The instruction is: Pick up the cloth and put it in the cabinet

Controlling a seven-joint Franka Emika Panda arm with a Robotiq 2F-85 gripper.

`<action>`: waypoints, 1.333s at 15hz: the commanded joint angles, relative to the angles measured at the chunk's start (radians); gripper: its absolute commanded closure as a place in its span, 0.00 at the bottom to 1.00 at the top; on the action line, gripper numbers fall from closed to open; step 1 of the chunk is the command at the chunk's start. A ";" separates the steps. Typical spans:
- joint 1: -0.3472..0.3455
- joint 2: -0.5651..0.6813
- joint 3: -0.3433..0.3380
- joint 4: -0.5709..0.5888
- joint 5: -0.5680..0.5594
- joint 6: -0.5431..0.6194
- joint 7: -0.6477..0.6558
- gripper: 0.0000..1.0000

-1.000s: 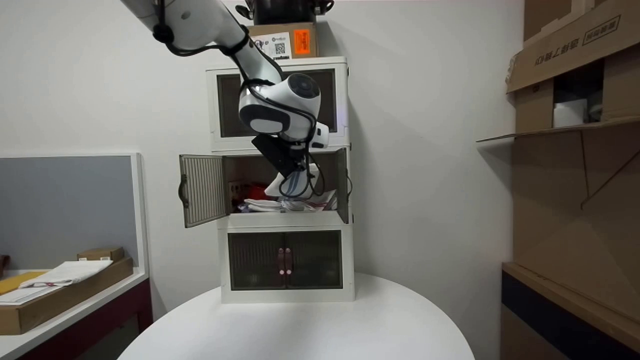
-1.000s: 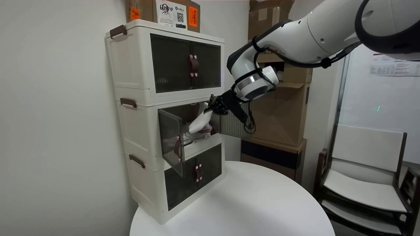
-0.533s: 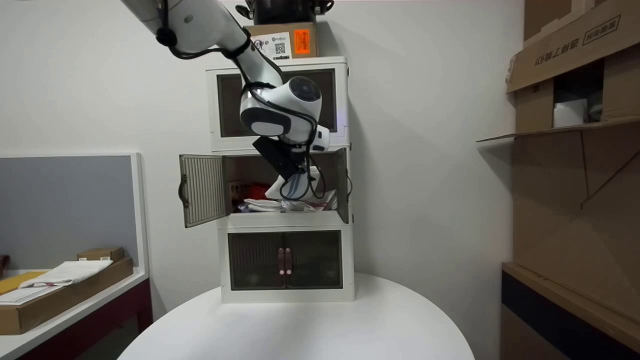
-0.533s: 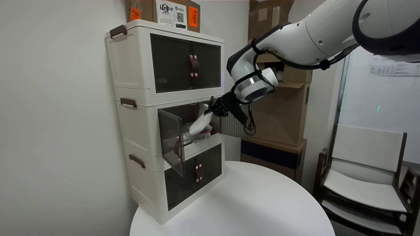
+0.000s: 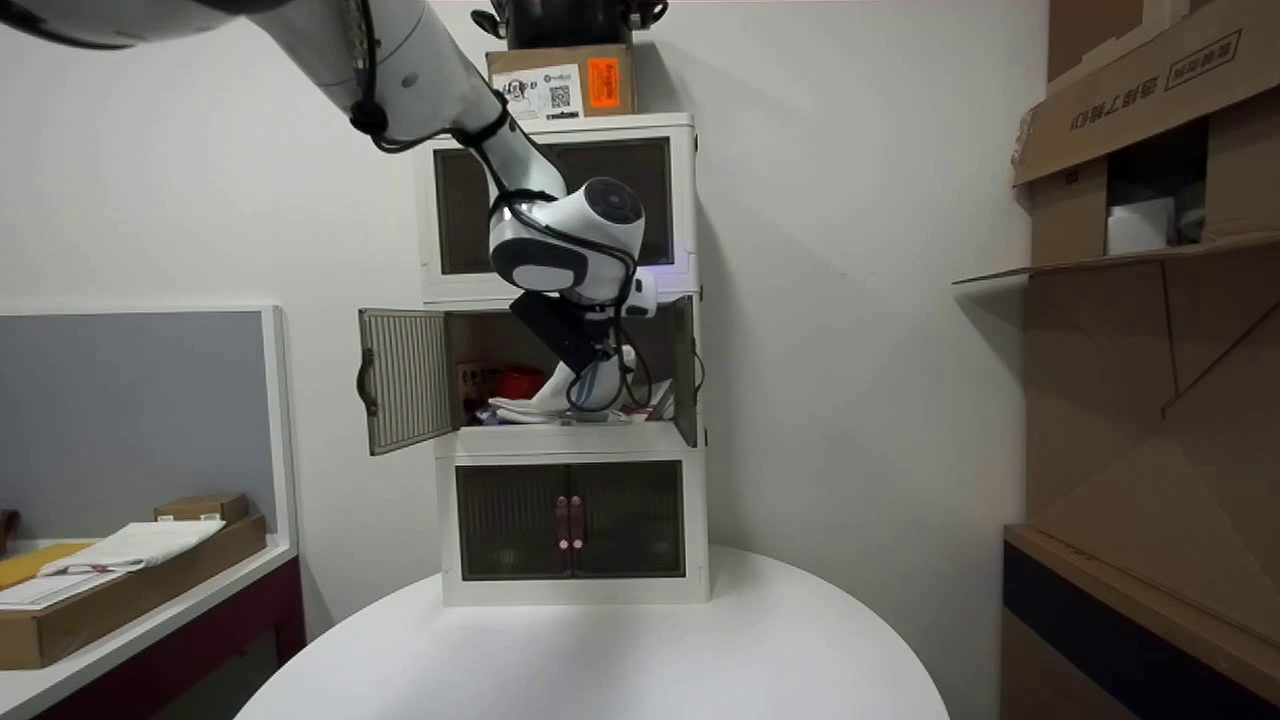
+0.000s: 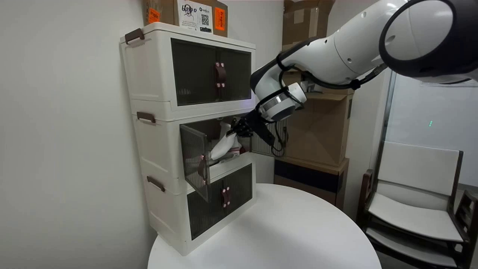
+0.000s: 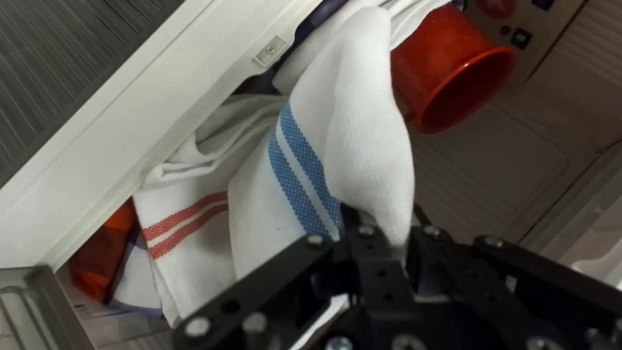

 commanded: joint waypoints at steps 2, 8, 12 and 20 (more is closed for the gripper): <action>0.091 0.125 -0.057 0.148 -0.079 0.000 0.090 0.97; 0.126 0.268 -0.076 0.347 -0.171 -0.018 0.242 0.97; 0.120 0.354 -0.072 0.476 -0.236 -0.049 0.349 0.97; 0.065 0.398 -0.040 0.571 -0.267 -0.211 0.349 0.19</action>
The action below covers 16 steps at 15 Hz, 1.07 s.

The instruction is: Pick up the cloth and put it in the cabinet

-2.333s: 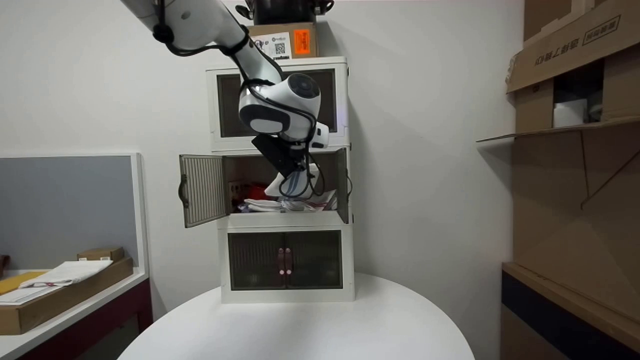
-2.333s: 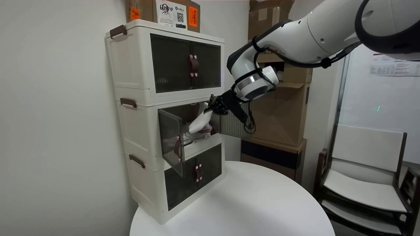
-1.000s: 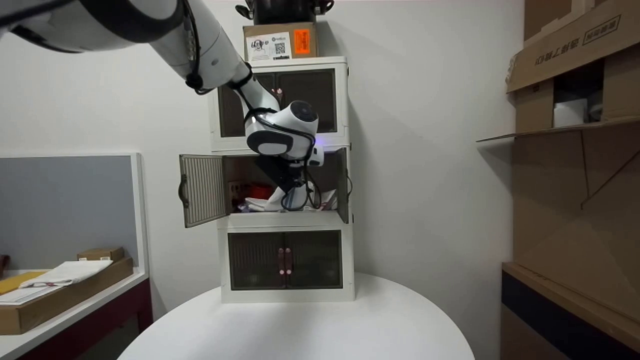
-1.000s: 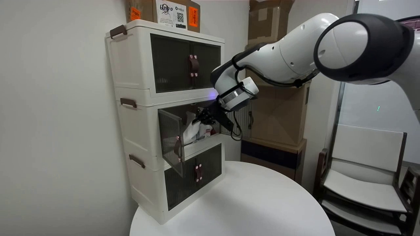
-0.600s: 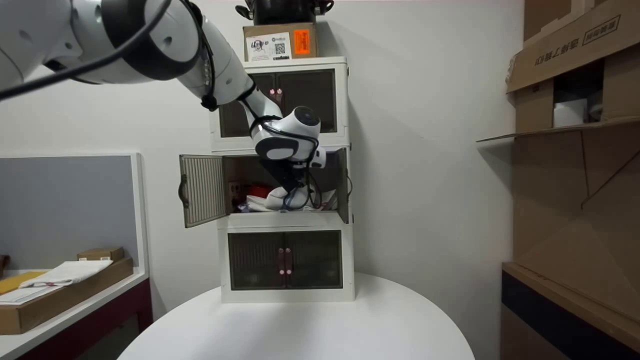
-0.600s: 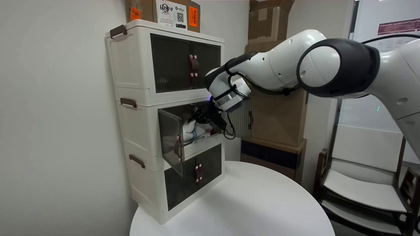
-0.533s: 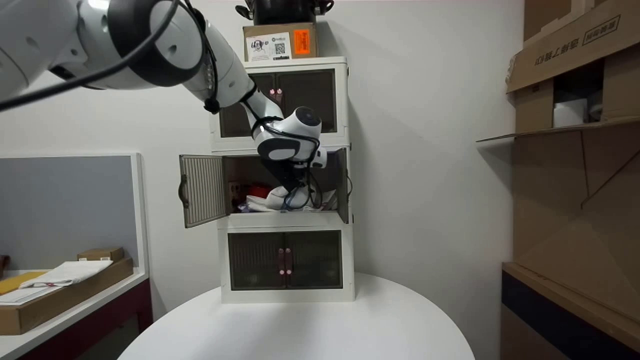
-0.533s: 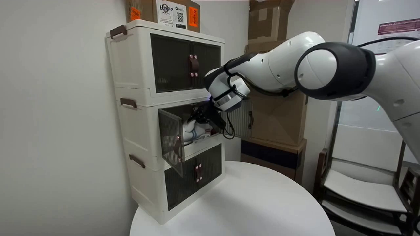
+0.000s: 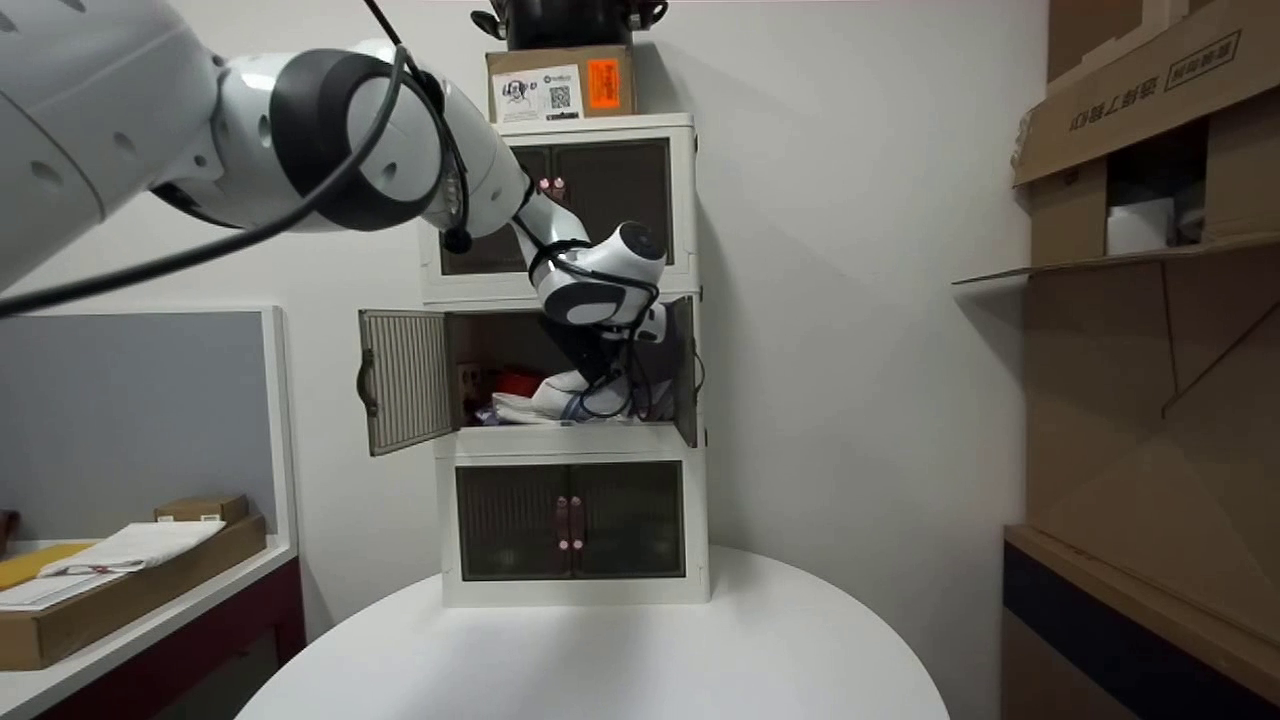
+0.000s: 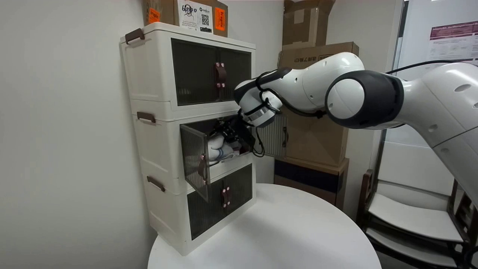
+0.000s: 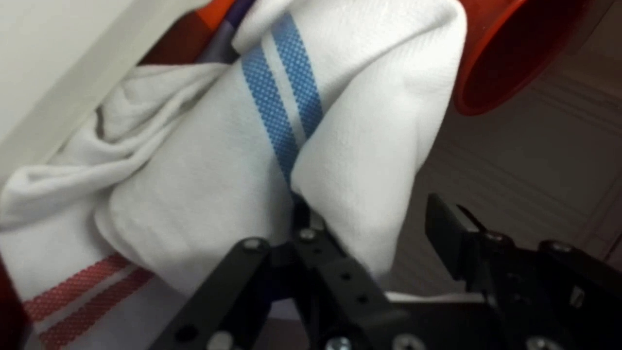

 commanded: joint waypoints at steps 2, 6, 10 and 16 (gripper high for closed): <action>-0.024 -0.014 0.008 0.017 -0.037 -0.083 -0.015 0.04; -0.041 -0.089 0.006 -0.082 -0.049 -0.099 -0.049 0.00; -0.056 -0.177 0.005 -0.211 -0.049 -0.040 -0.135 0.00; -0.088 -0.373 -0.015 -0.417 -0.056 -0.065 -0.263 0.00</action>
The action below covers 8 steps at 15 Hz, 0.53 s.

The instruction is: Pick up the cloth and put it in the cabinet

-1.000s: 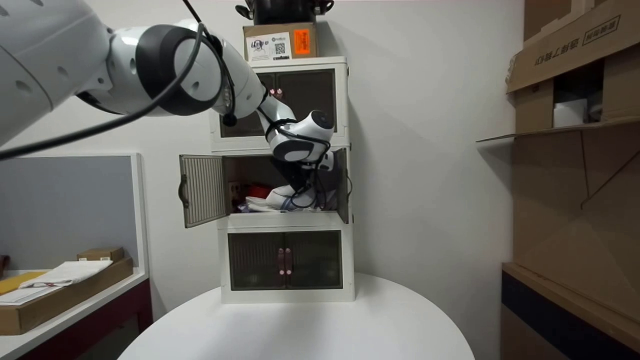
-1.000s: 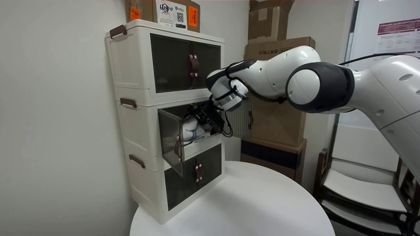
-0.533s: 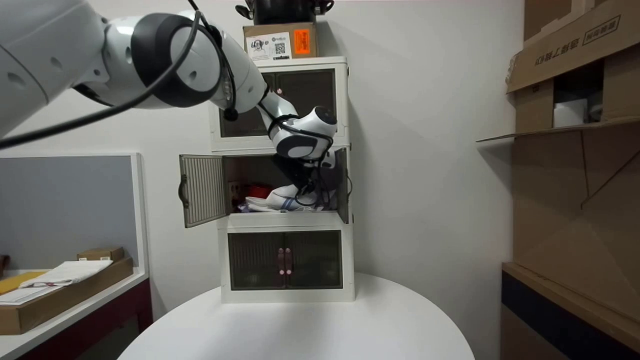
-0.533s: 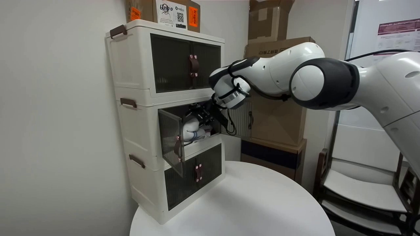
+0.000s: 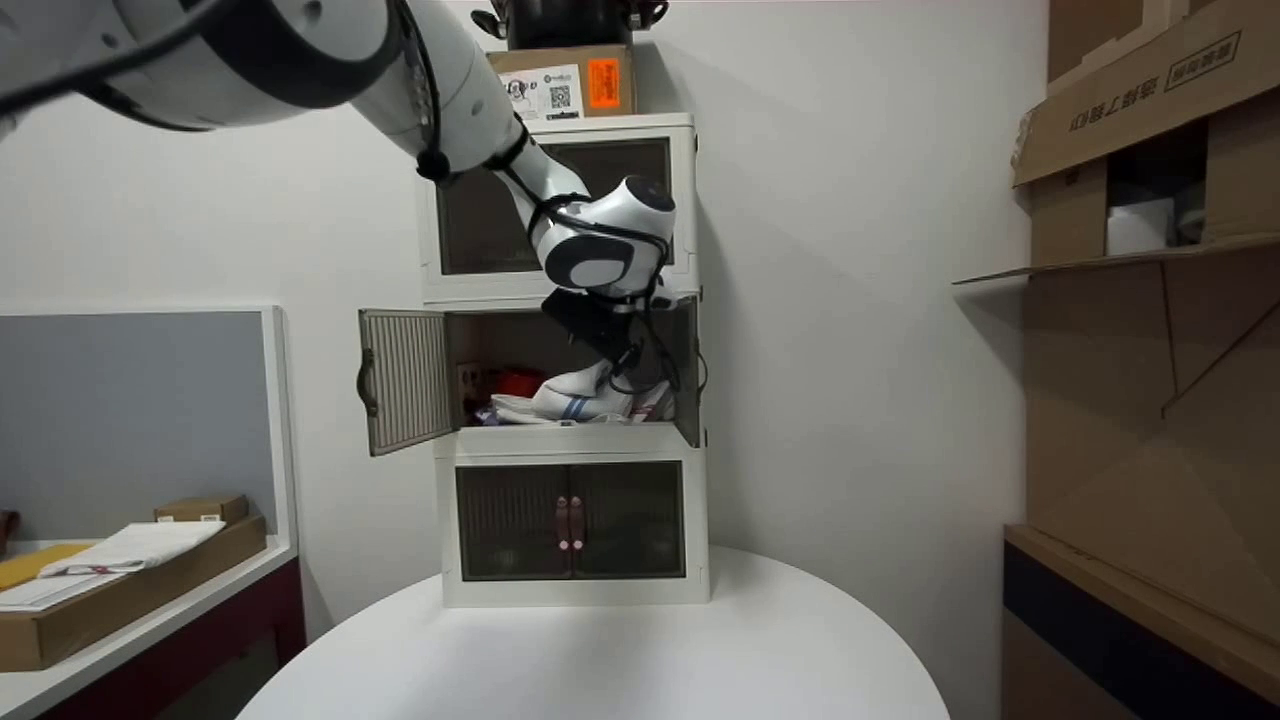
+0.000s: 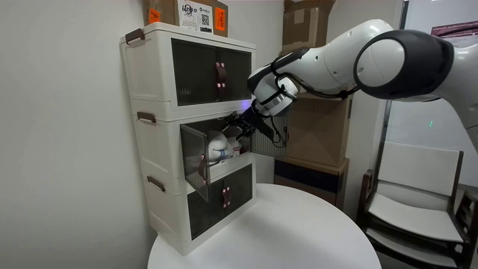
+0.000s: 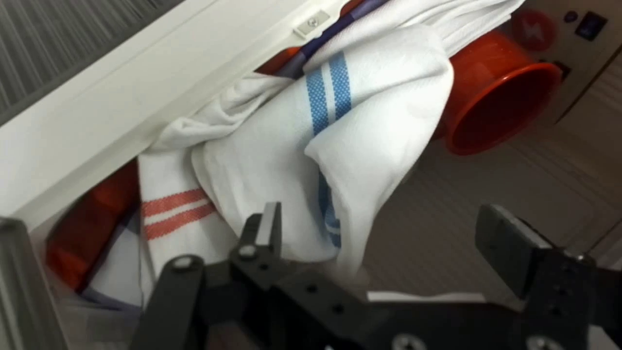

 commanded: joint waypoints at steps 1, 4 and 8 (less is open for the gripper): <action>-0.026 -0.173 -0.011 -0.176 -0.004 -0.039 -0.071 0.00; -0.027 -0.258 -0.054 -0.241 -0.060 -0.127 -0.092 0.00; -0.021 -0.363 -0.140 -0.344 -0.273 -0.237 -0.100 0.00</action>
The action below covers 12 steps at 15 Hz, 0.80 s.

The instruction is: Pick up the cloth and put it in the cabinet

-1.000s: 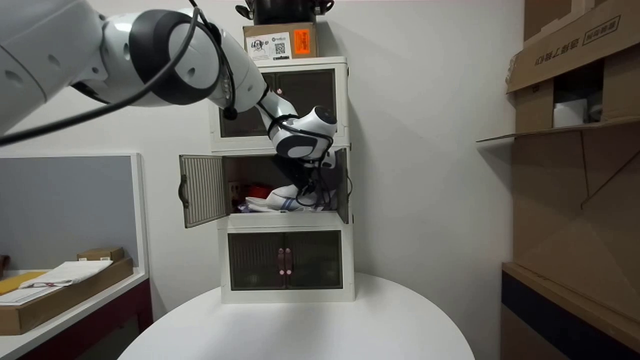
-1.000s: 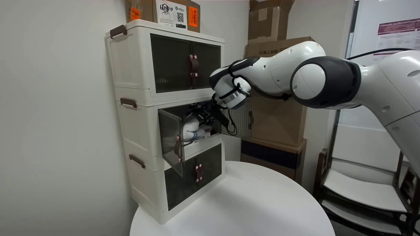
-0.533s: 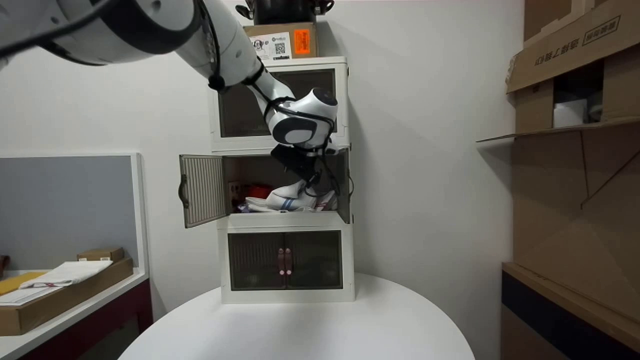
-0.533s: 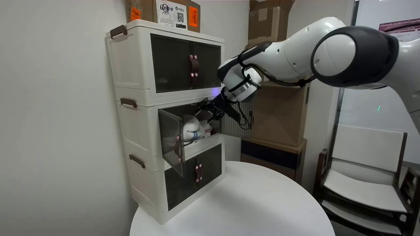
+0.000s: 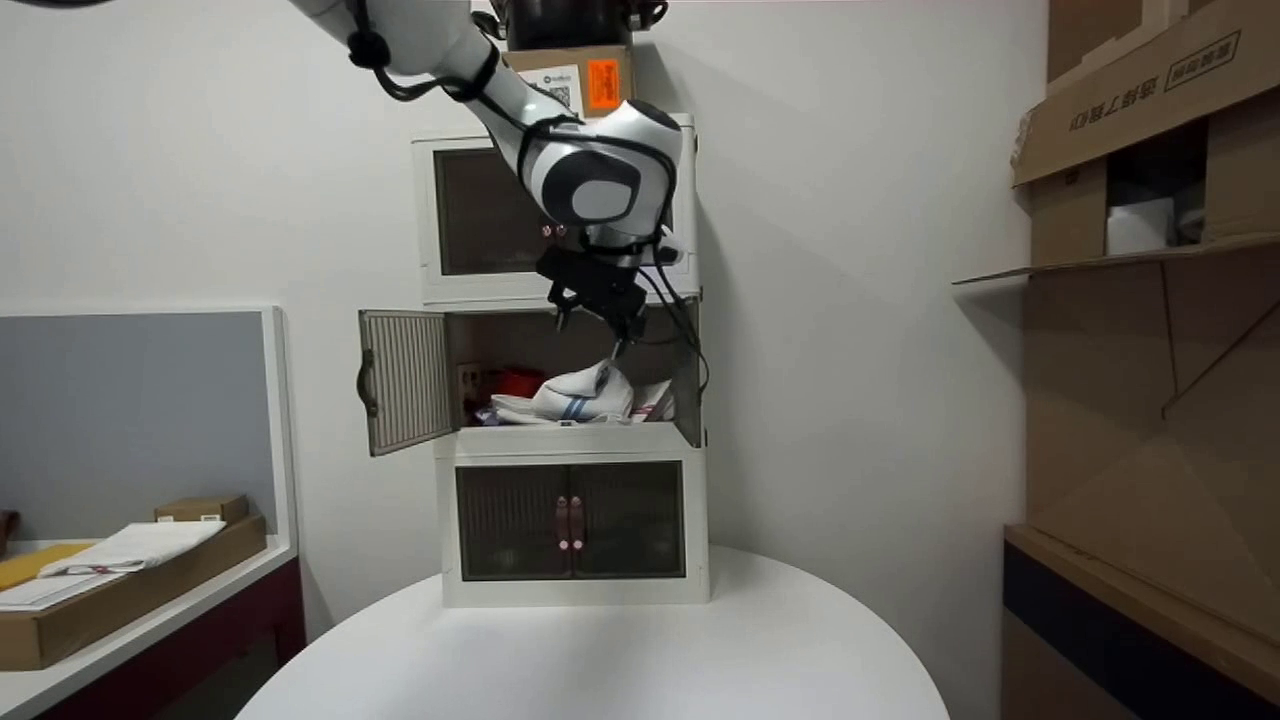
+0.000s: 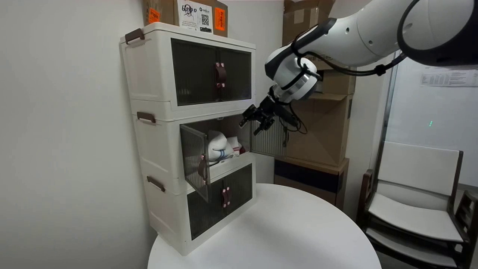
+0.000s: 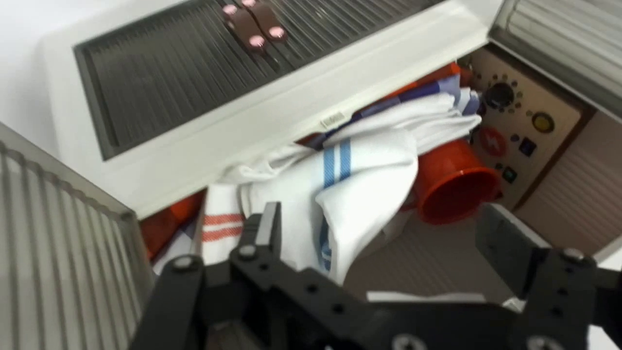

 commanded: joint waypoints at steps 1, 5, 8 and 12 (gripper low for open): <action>0.006 -0.131 -0.074 -0.143 -0.191 -0.040 -0.014 0.00; 0.031 -0.238 -0.105 -0.294 -0.412 0.040 0.033 0.00; 0.038 -0.300 -0.111 -0.380 -0.447 0.070 0.081 0.00; 0.044 -0.392 -0.131 -0.476 -0.406 0.092 0.143 0.00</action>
